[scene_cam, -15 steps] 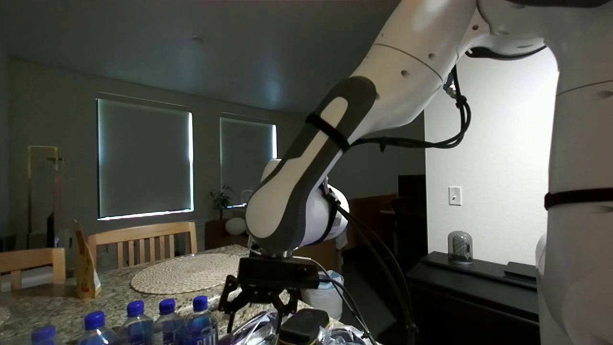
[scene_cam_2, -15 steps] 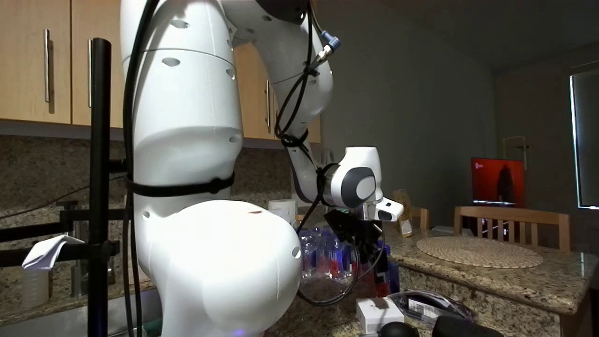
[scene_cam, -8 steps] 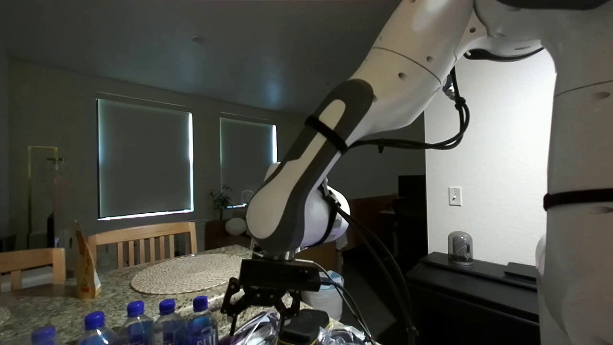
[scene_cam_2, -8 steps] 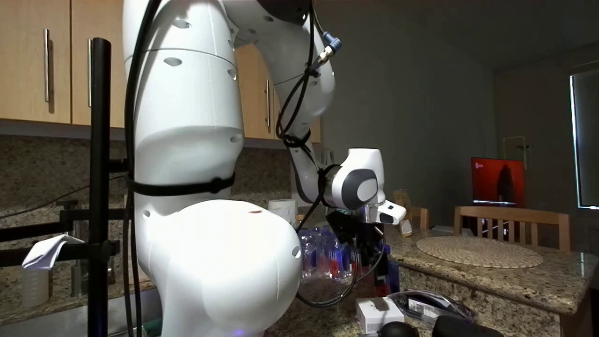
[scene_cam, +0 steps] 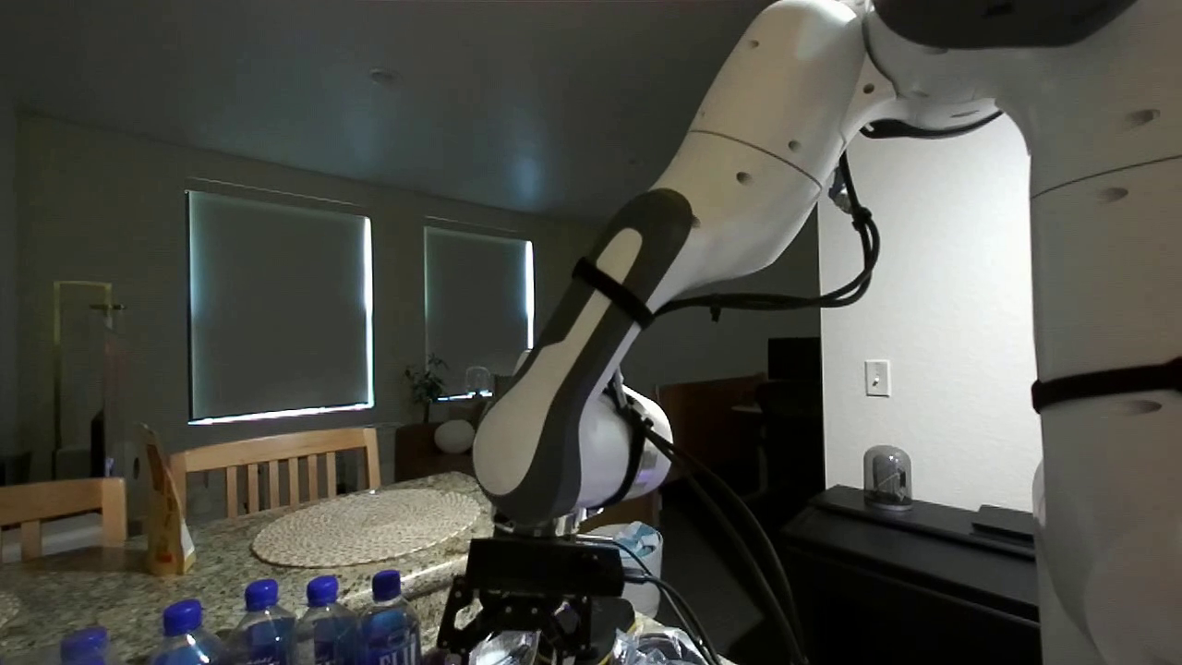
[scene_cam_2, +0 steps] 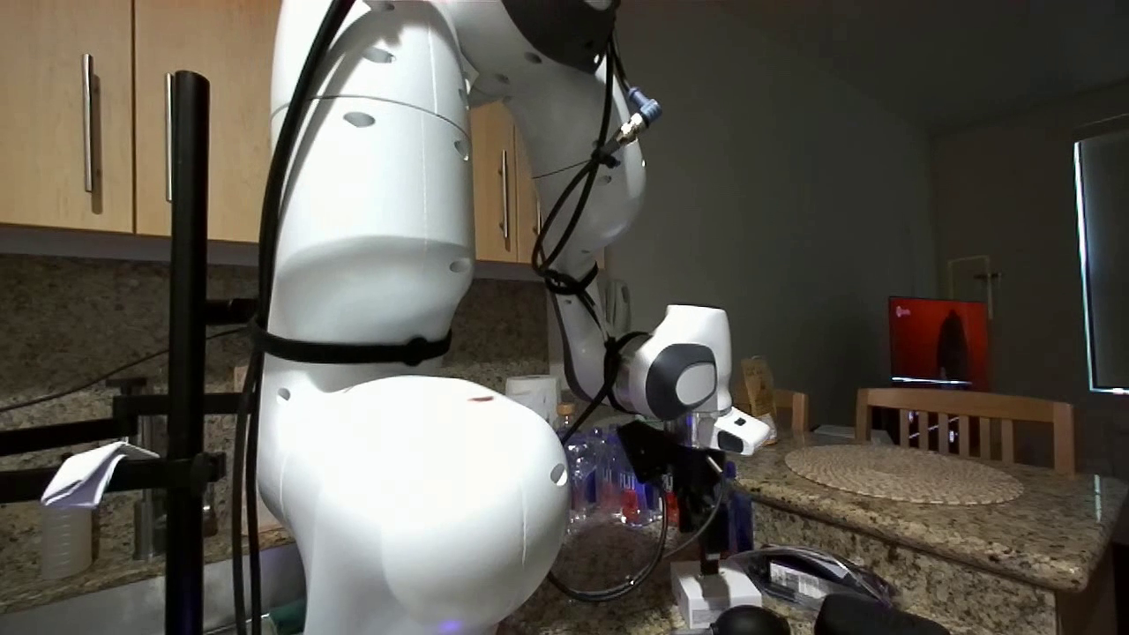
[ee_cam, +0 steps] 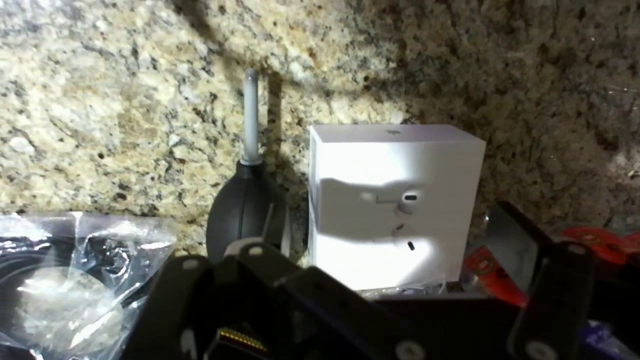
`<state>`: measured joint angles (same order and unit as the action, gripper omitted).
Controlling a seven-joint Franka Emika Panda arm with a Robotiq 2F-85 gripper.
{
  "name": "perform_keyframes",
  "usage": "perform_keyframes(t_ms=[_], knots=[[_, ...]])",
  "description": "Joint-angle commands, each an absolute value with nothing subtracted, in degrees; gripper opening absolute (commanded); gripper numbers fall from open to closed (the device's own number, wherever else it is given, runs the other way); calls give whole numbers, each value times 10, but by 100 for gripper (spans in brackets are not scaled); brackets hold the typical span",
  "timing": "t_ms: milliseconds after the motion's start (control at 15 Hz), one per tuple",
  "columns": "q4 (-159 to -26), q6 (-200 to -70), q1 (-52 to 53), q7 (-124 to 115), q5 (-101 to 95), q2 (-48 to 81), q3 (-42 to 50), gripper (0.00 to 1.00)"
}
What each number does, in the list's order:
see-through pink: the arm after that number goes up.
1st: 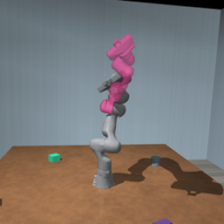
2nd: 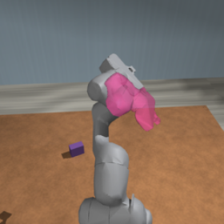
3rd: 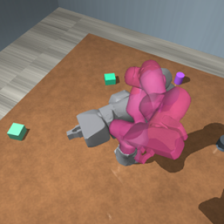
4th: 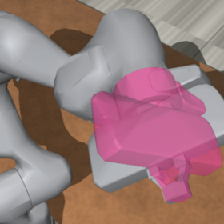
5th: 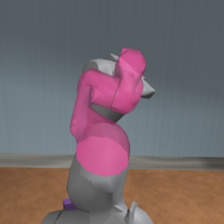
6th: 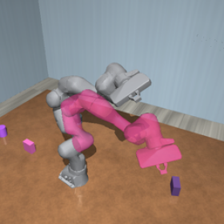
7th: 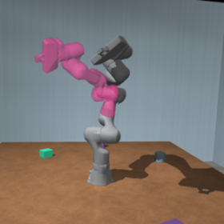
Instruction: Pick the black object and put it in the plastic bag
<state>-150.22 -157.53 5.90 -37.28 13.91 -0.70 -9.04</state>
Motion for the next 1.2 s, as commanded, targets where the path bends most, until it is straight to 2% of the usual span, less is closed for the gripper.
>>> perform_keyframes(t_ms=[0, 600, 1133], knots=[[-1494, -1560, 64, -381, 153, 13, -83, 100], [-1508, -1535, 49, -464, 94, 3, -40, 100], [-1500, -1508, 34, -445, 112, 16, -16, 100]])
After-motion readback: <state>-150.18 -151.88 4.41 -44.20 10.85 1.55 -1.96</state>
